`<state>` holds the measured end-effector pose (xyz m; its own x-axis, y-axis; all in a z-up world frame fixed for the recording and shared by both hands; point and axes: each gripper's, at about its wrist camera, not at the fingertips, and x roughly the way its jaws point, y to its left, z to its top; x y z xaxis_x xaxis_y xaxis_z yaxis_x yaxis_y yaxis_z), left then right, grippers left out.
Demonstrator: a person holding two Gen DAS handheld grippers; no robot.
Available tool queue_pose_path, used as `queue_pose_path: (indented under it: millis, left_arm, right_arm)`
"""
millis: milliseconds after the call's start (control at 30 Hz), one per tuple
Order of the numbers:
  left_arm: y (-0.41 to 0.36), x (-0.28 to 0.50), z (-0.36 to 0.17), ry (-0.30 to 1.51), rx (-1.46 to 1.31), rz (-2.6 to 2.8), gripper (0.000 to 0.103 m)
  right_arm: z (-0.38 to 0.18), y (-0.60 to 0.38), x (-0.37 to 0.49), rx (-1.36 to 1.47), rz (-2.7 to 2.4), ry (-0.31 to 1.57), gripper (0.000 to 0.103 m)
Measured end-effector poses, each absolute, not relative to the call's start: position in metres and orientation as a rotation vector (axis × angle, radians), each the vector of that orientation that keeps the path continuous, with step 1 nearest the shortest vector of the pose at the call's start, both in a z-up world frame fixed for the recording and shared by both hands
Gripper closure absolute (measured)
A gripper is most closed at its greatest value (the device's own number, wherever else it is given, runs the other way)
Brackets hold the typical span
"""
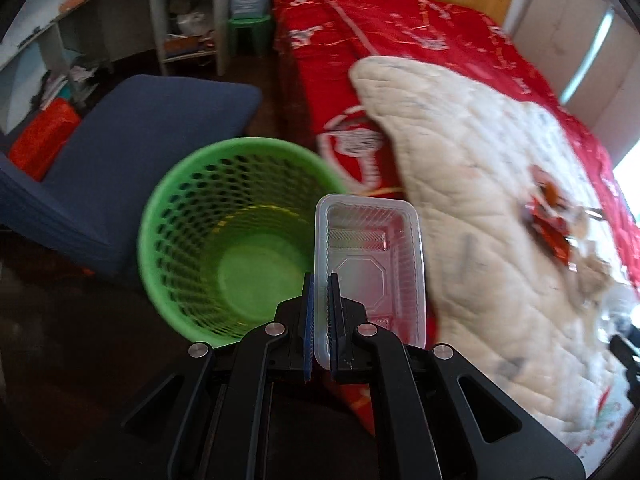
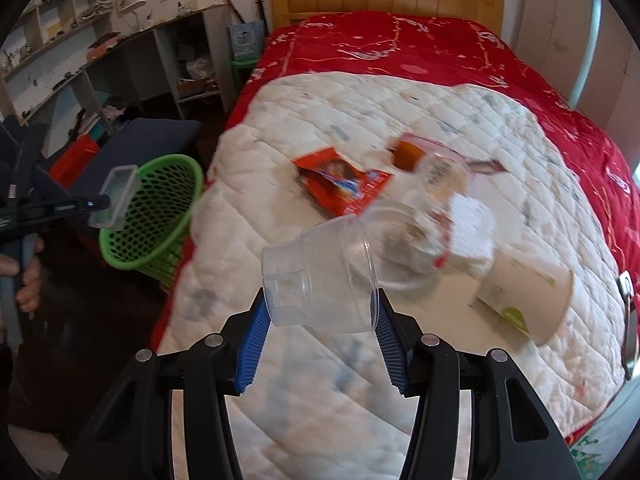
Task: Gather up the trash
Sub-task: 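Carry the clear container to the green basket and open the left tool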
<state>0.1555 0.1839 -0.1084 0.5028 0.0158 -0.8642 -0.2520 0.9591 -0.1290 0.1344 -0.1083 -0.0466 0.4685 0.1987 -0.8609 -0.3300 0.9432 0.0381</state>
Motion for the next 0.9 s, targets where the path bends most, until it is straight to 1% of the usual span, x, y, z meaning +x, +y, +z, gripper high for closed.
queue_pose_path:
  millis: [433, 767, 800, 833, 867, 900]
  left_arm:
    - [0.246, 0.179, -0.145, 1.098, -0.27, 0.27, 0.097]
    - [0.28, 0.159, -0.149, 1.077, -0.359, 0.288, 0.094]
    - [0.281, 0.154, -0.148, 1.071, -0.357, 0.293, 0.093]
    - [0.282, 0.149, -0.147, 1.066, -0.355, 0.3, 0.089]
    - [0.284, 0.147, -0.148, 1.062, -0.356, 0.303, 0.087]
    - [0.286, 0.14, -0.148, 1.056, -0.364, 0.305, 0.086]
  right_arm:
    - [-0.058, -0.002, 0.17, -0.157, 0.499, 1.062, 0.053]
    - [-0.087, 0.089, 0.203, -0.143, 0.632, 1.108, 0.054]
    - [-0.089, 0.096, 0.204, -0.147, 0.639, 1.108, 0.054]
    - [-0.093, 0.106, 0.207, -0.156, 0.647, 1.113, 0.057]
    - [-0.097, 0.115, 0.21, -0.161, 0.652, 1.119, 0.063]
    - [-0.101, 0.121, 0.213, -0.162, 0.659, 1.127, 0.064]
